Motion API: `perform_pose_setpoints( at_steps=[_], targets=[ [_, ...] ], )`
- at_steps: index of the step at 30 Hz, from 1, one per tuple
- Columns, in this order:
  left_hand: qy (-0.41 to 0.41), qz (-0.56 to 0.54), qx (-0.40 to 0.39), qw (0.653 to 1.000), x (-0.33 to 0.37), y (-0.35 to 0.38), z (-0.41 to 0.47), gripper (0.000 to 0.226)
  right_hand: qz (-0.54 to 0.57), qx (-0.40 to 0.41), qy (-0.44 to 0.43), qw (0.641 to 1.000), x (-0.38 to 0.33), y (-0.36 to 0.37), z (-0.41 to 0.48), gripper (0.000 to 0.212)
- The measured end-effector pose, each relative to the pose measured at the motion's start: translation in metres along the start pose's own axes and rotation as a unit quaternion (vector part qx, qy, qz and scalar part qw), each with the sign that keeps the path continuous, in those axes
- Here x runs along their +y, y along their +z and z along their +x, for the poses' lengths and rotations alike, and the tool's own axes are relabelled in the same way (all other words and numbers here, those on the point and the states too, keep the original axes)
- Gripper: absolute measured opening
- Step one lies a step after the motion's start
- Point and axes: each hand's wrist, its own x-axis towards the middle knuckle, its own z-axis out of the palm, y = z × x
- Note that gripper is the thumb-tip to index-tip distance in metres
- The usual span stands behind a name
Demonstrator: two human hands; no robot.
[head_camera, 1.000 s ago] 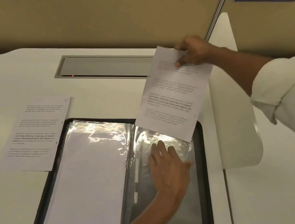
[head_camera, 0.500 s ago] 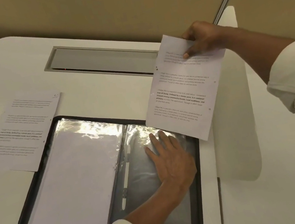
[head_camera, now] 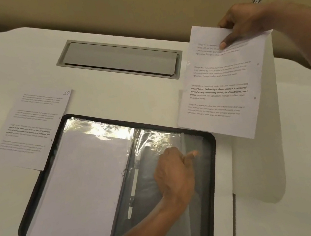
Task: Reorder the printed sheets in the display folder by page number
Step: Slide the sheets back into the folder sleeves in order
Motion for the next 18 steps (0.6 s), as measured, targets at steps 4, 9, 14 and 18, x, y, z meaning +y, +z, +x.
perform_pose_setpoints(
  at_steps=[4, 9, 14, 18],
  targets=[
    [0.011, 0.043, -0.004, 0.999, -0.01, -0.007, 0.003, 0.033, 0.008, -0.02, 0.008, 1.0, -0.003, -0.004, 0.008, 0.016],
    [-0.009, 0.025, 0.02, 0.999, -0.019, -0.009, 0.0, 0.029, 0.027, -0.037, 0.011, 0.999, -0.009, 0.0, 0.022, 0.021],
    [-0.066, -0.029, 0.02, 0.997, -0.021, -0.013, 0.006, 0.029, 0.054, -0.077, 0.006, 0.996, -0.02, 0.007, 0.035, 0.021],
    [-0.064, -0.016, 0.027, 0.997, -0.014, -0.018, 0.005, 0.039, 0.057, -0.084, 0.001, 0.995, -0.033, 0.008, 0.044, 0.025]
  ],
)
